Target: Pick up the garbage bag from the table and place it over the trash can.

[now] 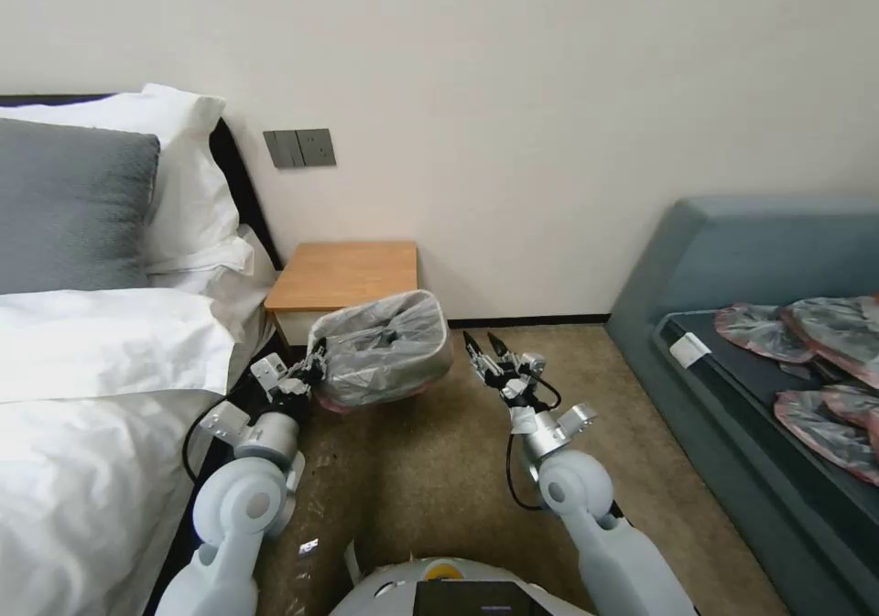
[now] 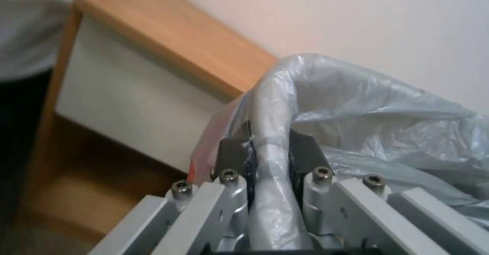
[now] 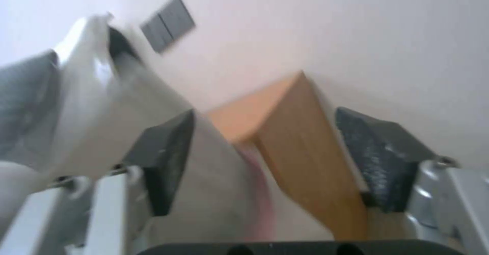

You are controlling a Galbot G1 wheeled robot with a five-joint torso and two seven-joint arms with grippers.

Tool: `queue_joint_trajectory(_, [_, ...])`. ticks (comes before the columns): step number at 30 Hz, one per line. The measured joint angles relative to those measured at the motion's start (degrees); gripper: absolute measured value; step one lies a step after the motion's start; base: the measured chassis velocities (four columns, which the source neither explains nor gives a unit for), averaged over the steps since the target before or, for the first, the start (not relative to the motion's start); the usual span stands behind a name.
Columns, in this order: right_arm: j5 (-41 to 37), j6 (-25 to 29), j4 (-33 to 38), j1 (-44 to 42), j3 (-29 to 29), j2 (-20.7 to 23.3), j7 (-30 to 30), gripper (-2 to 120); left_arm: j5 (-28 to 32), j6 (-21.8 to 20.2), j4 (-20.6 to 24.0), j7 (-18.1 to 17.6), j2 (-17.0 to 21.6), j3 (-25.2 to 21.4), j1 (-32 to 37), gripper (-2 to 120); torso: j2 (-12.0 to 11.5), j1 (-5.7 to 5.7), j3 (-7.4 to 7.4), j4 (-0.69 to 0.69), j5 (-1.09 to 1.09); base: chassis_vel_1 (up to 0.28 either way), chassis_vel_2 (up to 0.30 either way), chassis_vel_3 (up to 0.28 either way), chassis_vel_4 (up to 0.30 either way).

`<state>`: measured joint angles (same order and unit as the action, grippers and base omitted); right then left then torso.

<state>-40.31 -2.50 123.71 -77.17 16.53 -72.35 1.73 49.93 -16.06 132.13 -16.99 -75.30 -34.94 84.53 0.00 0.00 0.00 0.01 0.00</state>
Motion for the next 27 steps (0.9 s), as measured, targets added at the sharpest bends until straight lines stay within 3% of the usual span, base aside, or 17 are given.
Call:
queue_joint_trajectory(3, [-1.8,-1.1,4.5,0.4,0.2,2.6,-1.9,87,-3.6,1.0,-0.4,2.0,1.0,0.6,0.2,7,0.0,0.00,0.00,-0.03,0.02,0.000,0.000,0.000,0.000])
queue_joint_trajectory(5, [-6.2,-4.1,9.5,2.3,0.3,8.2,-3.7,96,-7.8,2.1,-0.8,4.1,1.9,1.4,0.8,7,0.0,0.00,0.00,-0.02,0.00,0.000,0.000,0.000,0.000])
queue_joint_trajectory(6, [-6.2,-4.1,9.5,2.3,0.3,8.2,-3.7,96,-7.8,2.1,-0.8,4.1,1.9,1.4,0.8,7,0.0,0.00,0.00,-0.02,0.00,0.000,0.000,0.000,0.000])
queue_joint_trajectory(8, [-10.7,-7.1,12.6,5.5,-0.3,15.1,-4.1,99,-12.7,3.6,-1.3,6.5,2.5,2.2,1.8,7,0.0,0.00,0.00,-0.01,0.00,0.000,0.000,0.000,0.000])
queue_joint_trajectory(9, [-10.7,-7.1,12.6,5.5,-0.3,15.1,-4.1,99,-12.7,3.6,-1.3,6.5,2.5,2.2,1.8,7,0.0,0.00,0.00,-0.01,0.00,0.000,0.000,0.000,0.000])
queue_joint_trajectory(11, [-13.2,-9.9,13.2,10.3,-2.3,21.2,-3.7,99,-15.7,4.3,-1.4,7.8,2.9,3.2,2.0,7,0.0,0.00,0.00,0.02,0.02,0.000,0.000,0.000,0.000])
queue_joint_trajectory(12, [-13.2,-9.9,13.2,10.3,-2.3,21.2,-3.7,99,-15.7,4.3,-1.4,7.8,2.9,3.2,2.0,7,0.0,0.00,0.00,0.02,0.02,0.000,0.000,0.000,0.000])
queue_joint_trajectory(15, [-13.6,-11.7,12.9,16.8,-7.2,28.2,-3.3,88,-17.6,4.4,-1.7,9.2,3.8,5.9,0.9,7,0.0,0.00,0.01,-0.05,0.01,0.000,0.000,0.000,0.000])
queue_joint_trajectory(16, [-13.6,-11.7,12.9,16.8,-7.2,28.2,-3.3,88,-17.6,4.4,-1.7,9.2,3.8,5.9,0.9,7,0.0,0.00,0.01,-0.05,0.01,0.000,0.000,0.000,0.000])
queue_joint_trajectory(19, [-13.9,-13.7,13.2,23.6,-13.9,32.2,-3.1,72,-19.9,4.7,-1.7,10.5,4.6,7.4,1.2,7,0.0,0.00,0.01,0.00,0.01,0.000,0.000,0.000,0.000])
queue_joint_trajectory(21, [-13.8,-14.3,13.5,25.0,-15.5,32.8,-3.0,68,-20.4,4.7,-1.6,10.7,4.7,7.7,1.2,7,0.0,0.00,0.01,0.00,0.00,0.000,0.000,0.000,0.000])
queue_joint_trajectory(27, [-12.2,-17.5,12.4,38.8,-29.0,35.0,-1.8,44,-23.7,4.7,-0.7,11.9,5.0,8.3,1.4,7,0.0,0.00,0.01,0.00,0.00,0.000,0.000,0.000,0.000])
